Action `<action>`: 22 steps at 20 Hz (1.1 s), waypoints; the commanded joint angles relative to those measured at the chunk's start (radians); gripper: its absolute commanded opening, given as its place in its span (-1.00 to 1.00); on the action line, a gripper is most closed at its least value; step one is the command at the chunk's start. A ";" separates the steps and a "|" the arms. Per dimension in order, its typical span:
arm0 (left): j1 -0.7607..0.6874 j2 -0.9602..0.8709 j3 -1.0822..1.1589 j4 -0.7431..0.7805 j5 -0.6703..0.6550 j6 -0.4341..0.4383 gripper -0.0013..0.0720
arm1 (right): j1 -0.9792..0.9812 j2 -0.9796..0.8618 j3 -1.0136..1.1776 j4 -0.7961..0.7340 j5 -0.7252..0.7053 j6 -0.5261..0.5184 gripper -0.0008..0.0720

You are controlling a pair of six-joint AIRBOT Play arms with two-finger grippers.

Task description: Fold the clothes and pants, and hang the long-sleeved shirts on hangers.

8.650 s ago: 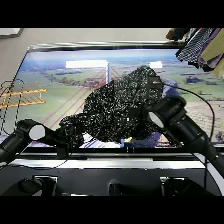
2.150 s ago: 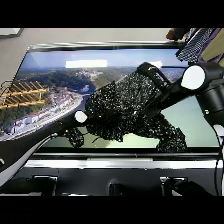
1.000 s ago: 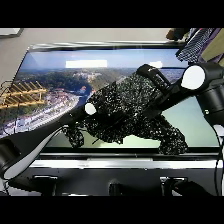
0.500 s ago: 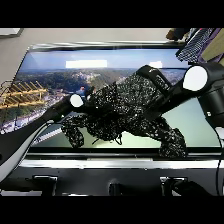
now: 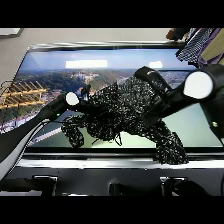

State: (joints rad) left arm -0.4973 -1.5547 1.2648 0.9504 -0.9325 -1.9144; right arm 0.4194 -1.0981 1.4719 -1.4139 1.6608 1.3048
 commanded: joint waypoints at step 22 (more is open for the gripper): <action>0.018 0.094 0.232 0.161 -0.016 0.008 -0.91 | 0.004 -0.114 -0.003 0.069 -0.087 0.023 -0.89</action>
State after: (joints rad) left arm -0.4801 -1.4899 1.4746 1.1065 -0.9421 -1.9129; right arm 0.4221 -1.1671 1.4693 -1.3636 1.6524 1.3346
